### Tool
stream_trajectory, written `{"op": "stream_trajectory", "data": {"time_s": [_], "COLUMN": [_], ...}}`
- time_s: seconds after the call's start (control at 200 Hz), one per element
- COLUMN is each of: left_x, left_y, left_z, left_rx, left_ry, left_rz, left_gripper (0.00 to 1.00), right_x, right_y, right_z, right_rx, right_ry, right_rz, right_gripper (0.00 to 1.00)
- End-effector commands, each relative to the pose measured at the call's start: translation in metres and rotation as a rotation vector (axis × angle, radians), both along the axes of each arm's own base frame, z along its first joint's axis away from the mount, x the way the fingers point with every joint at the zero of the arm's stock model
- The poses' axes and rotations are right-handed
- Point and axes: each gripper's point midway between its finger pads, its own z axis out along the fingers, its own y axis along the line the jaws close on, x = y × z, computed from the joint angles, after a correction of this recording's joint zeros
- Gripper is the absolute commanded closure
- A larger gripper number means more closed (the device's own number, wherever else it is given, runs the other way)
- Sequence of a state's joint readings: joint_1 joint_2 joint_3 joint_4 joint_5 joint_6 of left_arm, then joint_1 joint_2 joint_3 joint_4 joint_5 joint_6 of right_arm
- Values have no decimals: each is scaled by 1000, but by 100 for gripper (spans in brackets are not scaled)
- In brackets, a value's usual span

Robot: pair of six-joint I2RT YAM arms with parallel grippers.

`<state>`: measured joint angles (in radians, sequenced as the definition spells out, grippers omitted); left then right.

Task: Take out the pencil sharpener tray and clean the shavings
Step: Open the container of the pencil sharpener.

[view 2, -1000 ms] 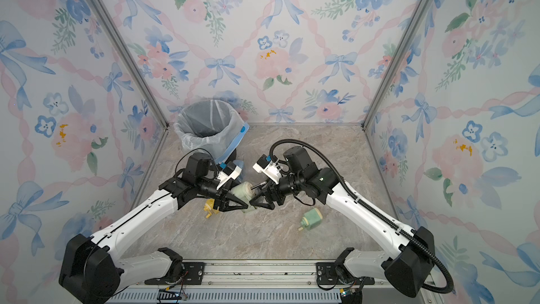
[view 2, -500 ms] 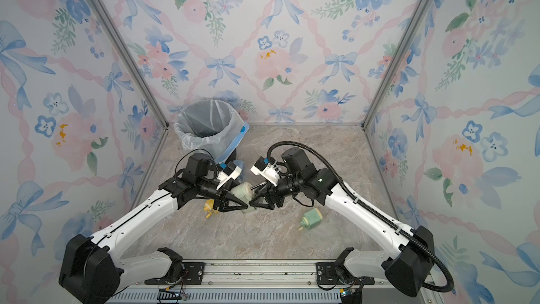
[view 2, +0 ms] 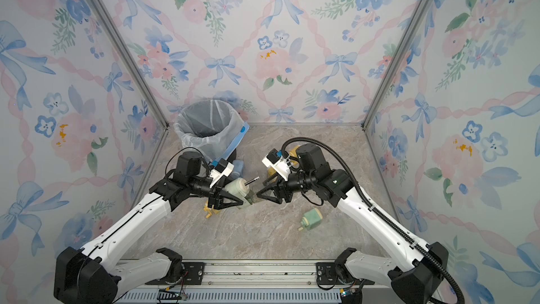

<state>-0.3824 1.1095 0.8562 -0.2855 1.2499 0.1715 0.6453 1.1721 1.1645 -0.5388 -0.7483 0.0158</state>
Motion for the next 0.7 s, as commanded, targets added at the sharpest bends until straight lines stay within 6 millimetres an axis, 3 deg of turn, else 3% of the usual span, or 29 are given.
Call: {"op": "stream_trajectory", "data": {"time_s": [0.0,0.18,0.27,0.515,0.695], "left_x": [6,25,45,101,105], "left_y": [6,13,23,87,117], "left_z": [26,29,34,62,61], "left_rx": [-28,11,42,94,88], "left_ry": [-84,-92,-99,-135,-106], "left_rz": [45,168,297,788,967], "left_gripper": [100,100,100,100,100], "right_x": [-1,2,2,8,25], "right_y": [-6,-7,-6,9,27], "right_z": [1,9,18,56,79], "right_rx": [2,28,48,170,229], "right_ry": [25,12,3,-22,-13], "right_rz": [-26,-38,-31,17,35], "right_gripper": [52,52,52,52,51]}}
